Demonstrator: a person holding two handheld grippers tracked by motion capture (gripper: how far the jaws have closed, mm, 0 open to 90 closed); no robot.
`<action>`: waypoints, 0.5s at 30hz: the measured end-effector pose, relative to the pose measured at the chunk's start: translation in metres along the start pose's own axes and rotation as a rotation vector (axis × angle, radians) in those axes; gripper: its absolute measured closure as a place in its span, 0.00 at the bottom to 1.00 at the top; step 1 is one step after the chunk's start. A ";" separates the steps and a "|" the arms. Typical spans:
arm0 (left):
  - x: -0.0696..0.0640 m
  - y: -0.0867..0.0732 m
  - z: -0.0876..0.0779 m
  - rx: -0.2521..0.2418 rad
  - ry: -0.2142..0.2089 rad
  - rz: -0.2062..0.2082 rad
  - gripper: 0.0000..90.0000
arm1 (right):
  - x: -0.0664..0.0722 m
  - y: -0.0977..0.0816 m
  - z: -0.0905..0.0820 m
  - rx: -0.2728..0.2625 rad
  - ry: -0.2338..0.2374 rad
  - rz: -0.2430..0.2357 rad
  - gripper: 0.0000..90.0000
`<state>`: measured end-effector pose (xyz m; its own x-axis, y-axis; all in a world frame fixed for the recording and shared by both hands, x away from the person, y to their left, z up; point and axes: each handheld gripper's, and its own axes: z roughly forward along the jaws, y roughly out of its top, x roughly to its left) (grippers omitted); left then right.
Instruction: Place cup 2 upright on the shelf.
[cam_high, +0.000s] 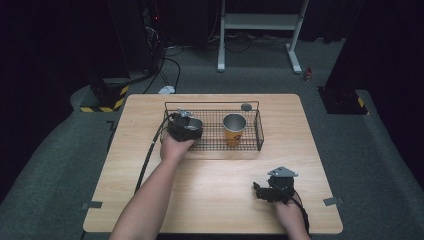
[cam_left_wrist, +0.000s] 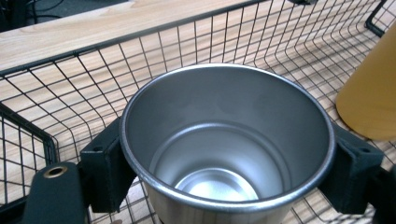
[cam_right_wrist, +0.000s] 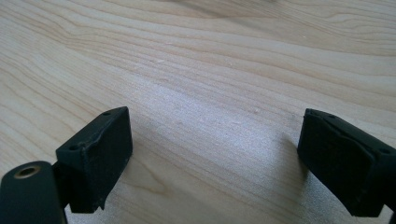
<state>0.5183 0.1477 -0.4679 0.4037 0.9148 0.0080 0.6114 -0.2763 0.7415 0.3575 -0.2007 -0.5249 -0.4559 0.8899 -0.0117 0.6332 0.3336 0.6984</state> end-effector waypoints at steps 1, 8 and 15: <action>0.000 0.000 -0.001 0.007 0.003 0.010 0.20 | 0.000 0.000 0.000 0.000 0.000 -0.001 0.11; 0.001 -0.002 -0.003 0.047 -0.001 0.040 0.20 | 0.000 0.000 0.000 0.000 0.001 -0.001 0.11; 0.001 -0.005 -0.004 0.074 0.001 0.045 0.19 | 0.000 0.000 0.000 0.001 0.001 0.001 0.11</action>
<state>0.5131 0.1510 -0.4690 0.4313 0.9013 0.0412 0.6410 -0.3383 0.6890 0.3572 -0.2005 -0.5249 -0.4554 0.8903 -0.0103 0.6345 0.3326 0.6977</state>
